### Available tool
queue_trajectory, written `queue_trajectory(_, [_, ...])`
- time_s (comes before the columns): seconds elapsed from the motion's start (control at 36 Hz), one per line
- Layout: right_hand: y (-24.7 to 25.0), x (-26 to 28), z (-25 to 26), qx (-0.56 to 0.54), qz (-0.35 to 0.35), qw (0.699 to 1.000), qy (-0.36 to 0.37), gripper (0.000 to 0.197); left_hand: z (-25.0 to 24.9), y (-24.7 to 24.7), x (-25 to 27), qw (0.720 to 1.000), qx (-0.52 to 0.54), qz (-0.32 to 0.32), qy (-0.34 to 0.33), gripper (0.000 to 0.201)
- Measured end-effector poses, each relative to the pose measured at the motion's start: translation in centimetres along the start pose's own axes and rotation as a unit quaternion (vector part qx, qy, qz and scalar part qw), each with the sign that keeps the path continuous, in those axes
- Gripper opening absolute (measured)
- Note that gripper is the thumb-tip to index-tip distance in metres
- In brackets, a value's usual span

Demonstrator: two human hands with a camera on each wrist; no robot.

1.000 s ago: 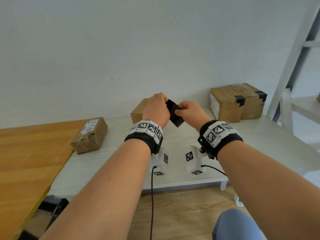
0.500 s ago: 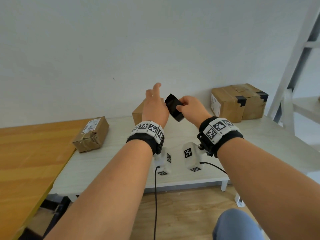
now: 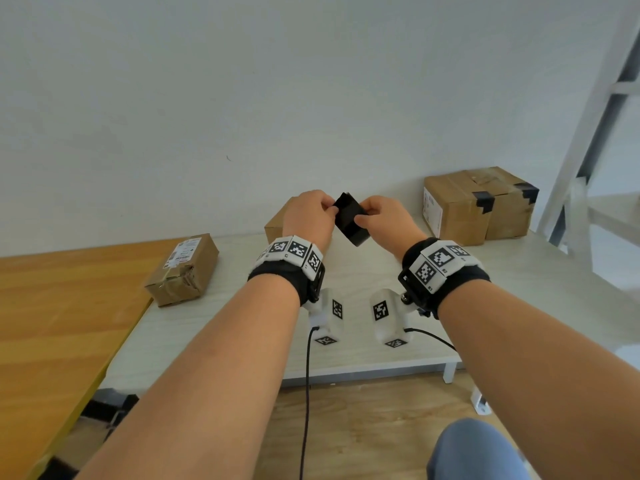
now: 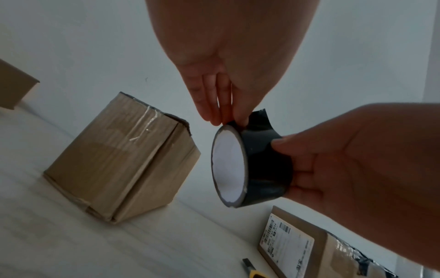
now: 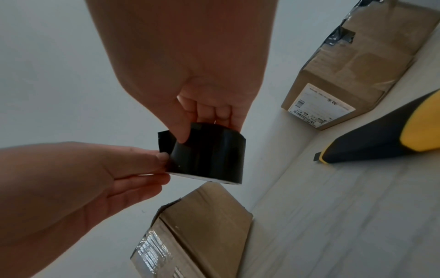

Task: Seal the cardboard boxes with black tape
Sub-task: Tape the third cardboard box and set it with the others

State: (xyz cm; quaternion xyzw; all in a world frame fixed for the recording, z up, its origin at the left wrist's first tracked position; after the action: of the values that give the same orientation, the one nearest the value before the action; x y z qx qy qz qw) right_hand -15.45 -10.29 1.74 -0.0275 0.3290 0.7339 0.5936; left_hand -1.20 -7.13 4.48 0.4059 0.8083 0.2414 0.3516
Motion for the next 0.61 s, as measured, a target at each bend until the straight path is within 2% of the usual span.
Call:
queue_trajectory(0.14, [-0.13, 0.15, -0.41, 0.013, 0.011, 1.000, 0.002, 0.015, -0.73, 0.63, 0.35, 0.999, -0.033, -0.007, -0.014, 0.018])
queue_trajectory(0.36, [-0.57, 0.21, -0.58, 0.060, 0.031, 0.998, 0.015, 0.013, -0.38, -0.23, 0.27, 0.995, -0.080, 0.066, -0.001, 0.026])
queue_trajectory(0.61, [-0.74, -0.44, -0.24, 0.106, 0.034, 0.994, 0.005, 0.018, -0.65, -0.26, 0.13, 0.990, -0.110, 0.083, -0.006, 0.023])
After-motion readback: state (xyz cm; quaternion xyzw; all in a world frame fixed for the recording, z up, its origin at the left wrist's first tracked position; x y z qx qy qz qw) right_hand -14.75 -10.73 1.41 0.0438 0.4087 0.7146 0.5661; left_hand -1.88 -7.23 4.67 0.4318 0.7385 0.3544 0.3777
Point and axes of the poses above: each hand's wrist, its own x-axis away from the middle knuckle, its own y-axis out of the back of the hand, z = x × y, the point moved 9 cm from there along -x, towards the middle knuckle, and after that the axes turned 11 degrees about y, right-handed, at the moved point
